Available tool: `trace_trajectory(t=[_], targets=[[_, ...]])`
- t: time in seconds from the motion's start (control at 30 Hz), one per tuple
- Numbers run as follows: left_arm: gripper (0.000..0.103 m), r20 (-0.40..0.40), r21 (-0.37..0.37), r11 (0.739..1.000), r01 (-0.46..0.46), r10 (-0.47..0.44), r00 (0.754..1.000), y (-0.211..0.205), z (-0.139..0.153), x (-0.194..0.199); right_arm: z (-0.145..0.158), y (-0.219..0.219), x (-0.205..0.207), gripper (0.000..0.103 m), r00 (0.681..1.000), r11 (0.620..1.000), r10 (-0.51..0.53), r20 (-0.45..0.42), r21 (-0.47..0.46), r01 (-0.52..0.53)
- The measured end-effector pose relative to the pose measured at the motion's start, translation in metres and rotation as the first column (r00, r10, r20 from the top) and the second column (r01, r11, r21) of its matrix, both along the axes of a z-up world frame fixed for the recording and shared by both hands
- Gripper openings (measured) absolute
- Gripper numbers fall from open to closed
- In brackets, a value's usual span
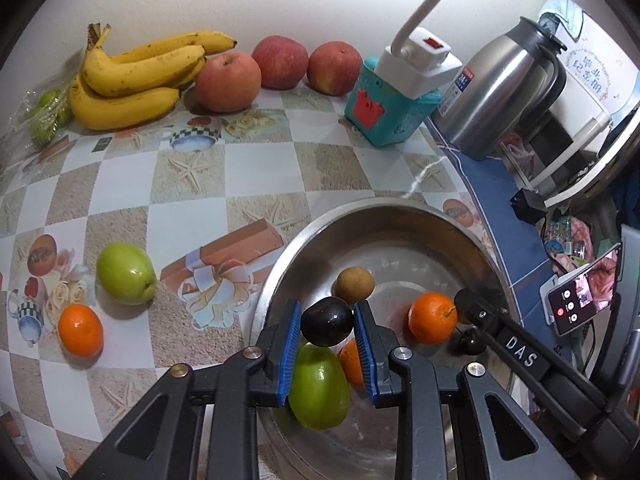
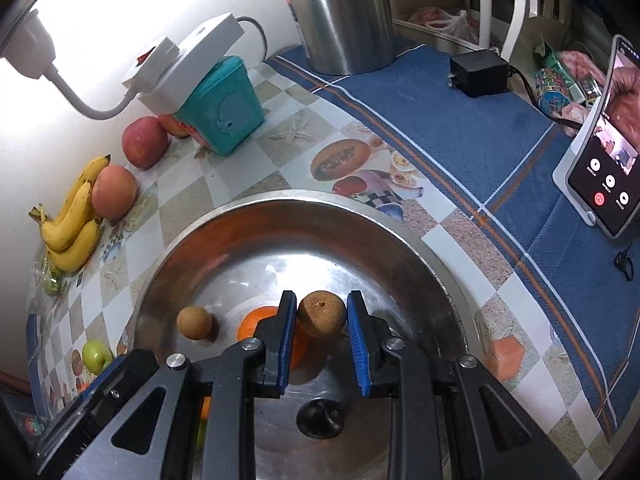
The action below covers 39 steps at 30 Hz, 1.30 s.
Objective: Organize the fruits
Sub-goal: 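Open both tools to drop the kiwi and plum into the basin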
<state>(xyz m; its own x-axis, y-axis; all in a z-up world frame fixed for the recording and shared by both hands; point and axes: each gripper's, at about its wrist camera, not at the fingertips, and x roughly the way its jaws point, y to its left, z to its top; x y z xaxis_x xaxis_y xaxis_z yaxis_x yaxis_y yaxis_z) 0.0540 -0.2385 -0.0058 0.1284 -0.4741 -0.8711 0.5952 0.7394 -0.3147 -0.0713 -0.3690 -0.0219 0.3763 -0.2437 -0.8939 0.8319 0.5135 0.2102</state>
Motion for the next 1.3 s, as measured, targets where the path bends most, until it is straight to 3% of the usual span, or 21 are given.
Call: trace_trajectory(t=[0.8,1.3], targets=[[0.033,-0.015,0.031,0.999,0.009,-0.009,1.000,-0.002,-0.004,-0.003,0.002,-0.002,-0.001,0.028,0.999,1.000,0.001,-0.035,0.004,-0.001],[0.034,-0.011,0.045,0.998,-0.034,0.034,0.999,0.011,0.010,0.002,0.024,0.007,0.004,0.028,0.998,0.998,0.056,-0.042,-0.004,-0.056]])
